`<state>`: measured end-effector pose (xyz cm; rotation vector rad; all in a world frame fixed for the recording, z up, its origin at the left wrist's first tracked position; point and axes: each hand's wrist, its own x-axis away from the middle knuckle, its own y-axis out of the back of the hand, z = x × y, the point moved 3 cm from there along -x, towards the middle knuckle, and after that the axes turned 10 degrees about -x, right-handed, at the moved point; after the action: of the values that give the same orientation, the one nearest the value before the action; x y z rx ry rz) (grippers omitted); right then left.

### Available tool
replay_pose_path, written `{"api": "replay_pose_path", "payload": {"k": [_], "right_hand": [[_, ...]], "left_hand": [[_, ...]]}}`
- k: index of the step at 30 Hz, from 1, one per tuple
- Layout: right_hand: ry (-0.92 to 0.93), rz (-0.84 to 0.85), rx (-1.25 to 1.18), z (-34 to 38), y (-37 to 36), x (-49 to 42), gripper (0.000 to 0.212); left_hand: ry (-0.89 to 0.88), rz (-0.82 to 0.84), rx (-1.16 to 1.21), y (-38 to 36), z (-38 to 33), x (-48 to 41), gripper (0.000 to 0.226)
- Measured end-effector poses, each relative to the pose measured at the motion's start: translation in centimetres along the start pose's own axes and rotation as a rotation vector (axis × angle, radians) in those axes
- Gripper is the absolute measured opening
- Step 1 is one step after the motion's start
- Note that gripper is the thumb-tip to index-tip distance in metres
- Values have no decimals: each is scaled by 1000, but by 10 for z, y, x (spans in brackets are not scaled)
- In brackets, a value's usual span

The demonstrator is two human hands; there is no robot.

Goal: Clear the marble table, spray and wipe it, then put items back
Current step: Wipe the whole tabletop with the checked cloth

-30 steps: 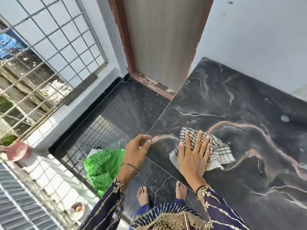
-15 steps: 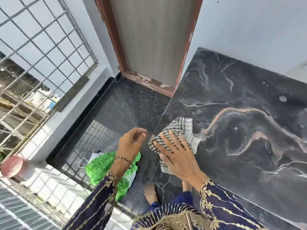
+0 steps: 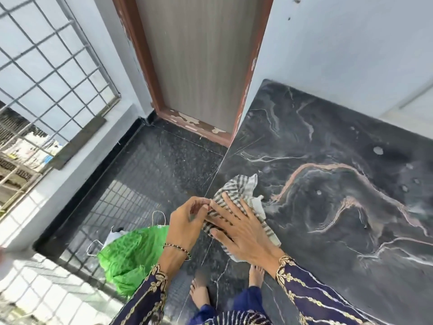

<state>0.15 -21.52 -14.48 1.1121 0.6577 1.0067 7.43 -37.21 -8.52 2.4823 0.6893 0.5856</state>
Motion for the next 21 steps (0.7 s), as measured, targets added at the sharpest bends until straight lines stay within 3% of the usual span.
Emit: {"api": "replay_pose_path", "payload": {"k": [5, 13, 21], "right_hand": [[286, 38, 53, -28, 10, -29, 49], [215, -35, 141, -127, 49, -94, 47], [293, 6, 125, -204, 81, -147, 46]], "left_hand": [[-50, -125, -103, -10, -7, -5, 17], [-177, -55, -325, -43, -39, -36, 13], [-379, 93, -678, -83, -98, -110, 24]]}}
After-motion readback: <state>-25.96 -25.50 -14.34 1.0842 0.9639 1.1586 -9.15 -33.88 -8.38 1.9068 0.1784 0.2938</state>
